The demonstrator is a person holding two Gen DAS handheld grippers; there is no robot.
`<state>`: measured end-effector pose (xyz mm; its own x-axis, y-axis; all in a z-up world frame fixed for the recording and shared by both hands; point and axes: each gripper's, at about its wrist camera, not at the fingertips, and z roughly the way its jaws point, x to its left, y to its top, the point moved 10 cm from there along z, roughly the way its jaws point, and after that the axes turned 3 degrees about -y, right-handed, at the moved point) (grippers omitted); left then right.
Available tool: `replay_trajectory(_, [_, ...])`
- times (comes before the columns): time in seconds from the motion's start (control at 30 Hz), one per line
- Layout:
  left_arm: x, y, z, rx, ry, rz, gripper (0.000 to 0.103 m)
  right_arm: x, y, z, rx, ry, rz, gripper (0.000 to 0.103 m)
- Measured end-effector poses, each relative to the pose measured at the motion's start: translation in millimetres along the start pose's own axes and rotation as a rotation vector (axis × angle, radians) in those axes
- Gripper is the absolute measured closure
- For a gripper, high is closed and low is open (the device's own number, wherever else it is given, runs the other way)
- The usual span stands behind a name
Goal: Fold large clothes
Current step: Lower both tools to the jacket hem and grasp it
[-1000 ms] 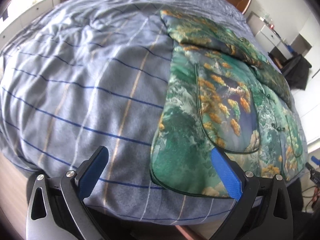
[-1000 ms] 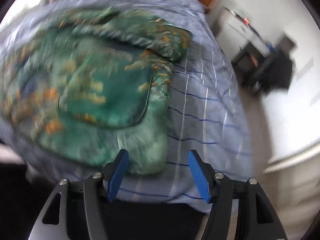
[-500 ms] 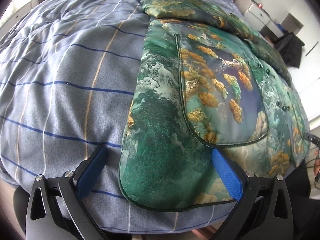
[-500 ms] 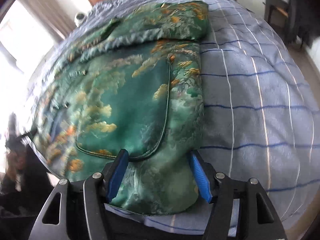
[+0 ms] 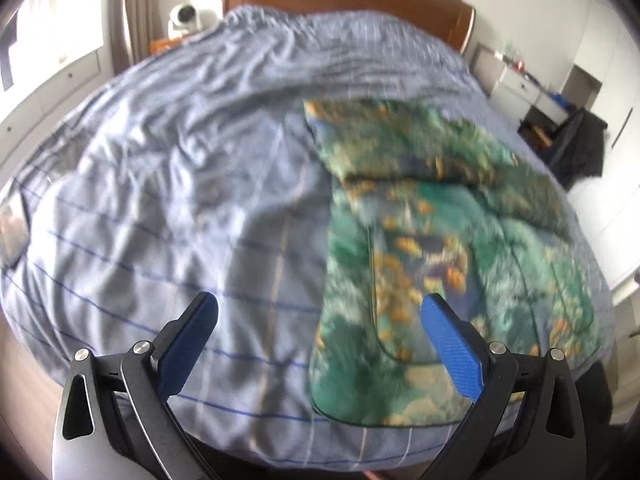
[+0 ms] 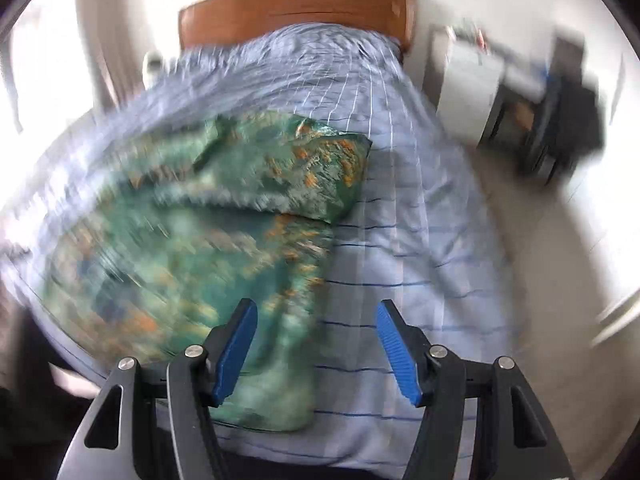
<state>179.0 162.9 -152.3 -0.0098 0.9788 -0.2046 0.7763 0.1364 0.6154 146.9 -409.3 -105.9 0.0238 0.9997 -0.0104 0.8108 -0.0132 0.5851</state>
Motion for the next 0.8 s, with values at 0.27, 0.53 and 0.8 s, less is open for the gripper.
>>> replay_trajectory(0.27, [-0.1, 7.7, -5.6, -0.033, 0.065, 0.047, 0.002, -71.0, 8.8, -34.2, 0.009, -0.331, -0.002, 0.04])
replay_trajectory(0.53, [-17.4, -43.4, 55.5, 0.13, 0.013, 0.04, 0.002, -63.8, -8.8, -15.0, 0.039, -0.018, 0.095, 0.039])
replay_trajectory(0.8, [-29.6, -82.5, 94.9, 0.213, 0.009, 0.083, 0.0, 22.3, -91.0, 98.9, 0.221, 0.22, 0.141, 0.039])
